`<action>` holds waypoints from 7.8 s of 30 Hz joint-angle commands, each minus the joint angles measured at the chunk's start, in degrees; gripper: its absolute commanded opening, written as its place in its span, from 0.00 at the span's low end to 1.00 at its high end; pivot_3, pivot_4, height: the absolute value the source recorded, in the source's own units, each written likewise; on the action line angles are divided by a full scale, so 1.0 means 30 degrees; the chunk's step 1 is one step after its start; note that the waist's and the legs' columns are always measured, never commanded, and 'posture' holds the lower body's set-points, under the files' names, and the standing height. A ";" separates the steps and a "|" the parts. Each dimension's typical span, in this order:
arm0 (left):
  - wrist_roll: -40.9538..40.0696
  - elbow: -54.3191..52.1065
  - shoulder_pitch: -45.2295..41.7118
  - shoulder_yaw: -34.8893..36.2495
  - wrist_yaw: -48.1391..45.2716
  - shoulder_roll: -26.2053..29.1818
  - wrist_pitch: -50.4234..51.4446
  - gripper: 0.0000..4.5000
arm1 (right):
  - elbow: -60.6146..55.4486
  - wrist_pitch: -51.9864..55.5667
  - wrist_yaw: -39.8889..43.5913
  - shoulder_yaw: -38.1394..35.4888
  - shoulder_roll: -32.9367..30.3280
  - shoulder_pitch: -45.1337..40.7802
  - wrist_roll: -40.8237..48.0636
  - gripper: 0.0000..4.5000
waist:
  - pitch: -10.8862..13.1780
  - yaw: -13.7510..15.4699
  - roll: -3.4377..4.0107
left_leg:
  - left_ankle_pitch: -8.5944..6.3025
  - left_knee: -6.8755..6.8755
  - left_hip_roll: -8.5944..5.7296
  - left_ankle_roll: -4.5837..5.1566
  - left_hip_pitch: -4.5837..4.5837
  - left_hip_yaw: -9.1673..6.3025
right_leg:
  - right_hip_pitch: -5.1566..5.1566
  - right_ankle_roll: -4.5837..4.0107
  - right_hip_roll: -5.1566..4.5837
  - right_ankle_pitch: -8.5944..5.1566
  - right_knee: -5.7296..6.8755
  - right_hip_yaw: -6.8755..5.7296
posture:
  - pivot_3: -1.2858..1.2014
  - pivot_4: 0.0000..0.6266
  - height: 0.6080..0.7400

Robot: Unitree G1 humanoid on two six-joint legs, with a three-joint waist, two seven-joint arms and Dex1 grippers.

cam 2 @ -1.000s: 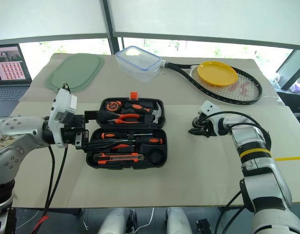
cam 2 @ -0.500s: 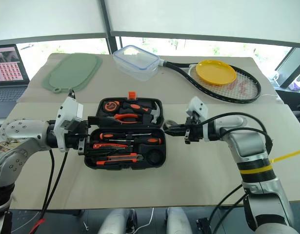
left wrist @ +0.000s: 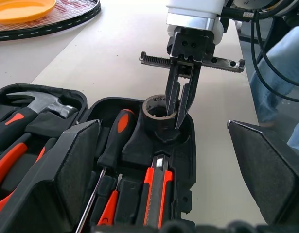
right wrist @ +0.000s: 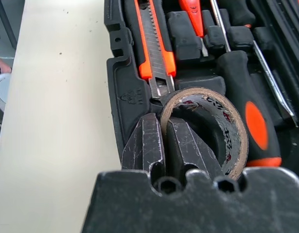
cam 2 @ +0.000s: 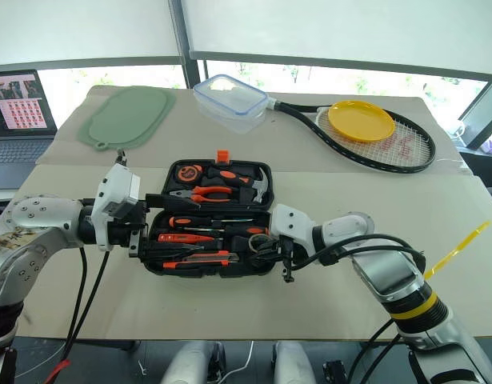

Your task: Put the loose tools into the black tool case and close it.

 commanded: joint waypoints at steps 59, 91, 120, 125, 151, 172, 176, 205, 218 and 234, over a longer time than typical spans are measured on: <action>0.7413 0.2064 0.7613 -0.1266 -0.0011 0.0379 -0.5573 0.00 | 0.1401 -0.2822 0.2072 -0.3233 -0.1950 0.2860 -0.0535 0.01 | 0.0002 0.0030 0.0002 | -0.0041 -0.0012 0.0020 0.0045 -0.0082 0.0022 | -0.0042 0.0027 -0.0033 -0.0024 -0.0078 -0.0032 | 0.52 0.24 0.99; 0.2344 1.0181 -0.3486 0.2876 0.8472 -0.4816 1.1018 0.70 | 1.1722 0.7856 -0.3259 -0.5127 0.2405 -0.6054 0.1521 0.68 | 0.0007 -0.0281 -0.0009 | 0.0111 -0.0028 -0.0015 -0.0123 -0.0106 -0.0017 | -0.0035 0.0023 -0.0012 0.0035 0.0004 -0.0029 | 0.52 0.24 0.99; 0.3346 0.5134 -0.3032 0.2977 0.8367 -0.6171 0.1996 0.01 | 0.5751 0.3404 -0.5865 -0.7040 0.3122 -0.4680 0.1607 0.00 | 0.0020 -0.0246 -0.0024 | 0.0128 -0.0009 -0.0029 -0.0149 -0.0280 -0.0014 | -0.0255 0.0007 -0.0042 0.0070 0.0020 -0.0010 | 0.52 0.24 0.99; 0.7292 0.4269 -0.0221 0.0750 0.9302 -0.6329 -0.3600 0.01 | 0.4661 -0.2109 -0.6528 -0.5519 0.2137 -0.2111 -0.1661 0.00 | 0.0018 -0.0211 -0.0022 | 0.0137 -0.0027 -0.0027 -0.0162 -0.0299 0.0009 | -0.0268 0.0010 -0.0029 0.0071 0.0039 -0.0005 | 0.52 0.24 0.99; 0.3791 -0.3254 1.2256 0.7616 1.0163 -0.4926 -0.3215 0.71 | -0.0089 -1.3327 -0.6051 -0.9462 -0.1746 1.0109 -0.1524 0.53 | 0.0014 -0.0257 -0.0014 | 0.0003 -0.0049 0.0070 0.0036 0.0053 0.0017 | 0.0035 0.0002 -0.0057 0.0020 -0.0020 0.0005 | 0.52 0.24 0.99; 0.9654 1.4228 -0.4000 -0.3434 0.2149 -0.3373 -0.9060 0.02 | -0.3223 -0.7631 0.0528 -0.5482 -0.3992 1.1136 0.2535 0.00 | -0.0048 0.0321 -0.0114 | 0.0045 -0.0007 -0.0011 0.0022 0.0021 0.0034 | 0.0041 -0.0022 -0.0008 0.0043 -0.0038 -0.0019 | 0.52 0.24 0.99; 1.0139 1.3998 -0.4377 -0.4491 0.0679 -0.3734 -0.9689 0.02 | -0.2423 -0.7543 -0.0129 -0.4751 -0.3180 0.9655 0.1464 0.00 | -0.0048 0.0111 -0.0116 | 0.0046 -0.0001 -0.0013 0.0021 -0.0001 0.0041 | 0.0023 -0.0012 0.0001 0.0035 -0.0032 -0.0014 | 0.52 0.24 0.99; 1.1017 0.8956 -0.6452 -1.0323 -0.4810 -0.4816 -0.8649 0.02 | -0.3181 -0.4823 -0.1416 -0.5181 -0.1649 0.8516 0.1953 0.00 | -0.0059 -0.0015 -0.0082 | 0.0019 0.0102 -0.0027 0.0070 -0.0039 -0.0025 | 0.0024 0.0045 0.0012 0.0019 0.0005 0.0021 | 0.52 0.24 0.99; 1.3681 1.2252 -0.6394 -1.1549 -0.5252 -0.5056 -1.3614 0.02 | -0.1397 -0.4480 -0.3120 -0.2330 0.0169 0.6986 -0.0730 0.00 | -0.0260 0.0050 -0.0036 | 0.0004 0.0087 -0.0003 0.0090 0.0195 -0.0033 | 0.0273 0.0020 -0.0003 0.0007 -0.0022 -0.0003 | 0.52 0.24 0.99; 1.3568 1.1803 -0.6363 -1.1079 -0.5076 -0.5594 -1.3131 0.02 | -0.0496 -0.3823 -0.4195 -0.1908 0.2674 0.5038 -0.0979 0.00 | -0.0261 -0.0059 -0.0032 | 0.0005 0.0082 0.0014 0.0088 0.0200 -0.0036 | 0.0280 0.0018 0.0011 0.0010 -0.0021 -0.0009 | 0.52 0.24 0.99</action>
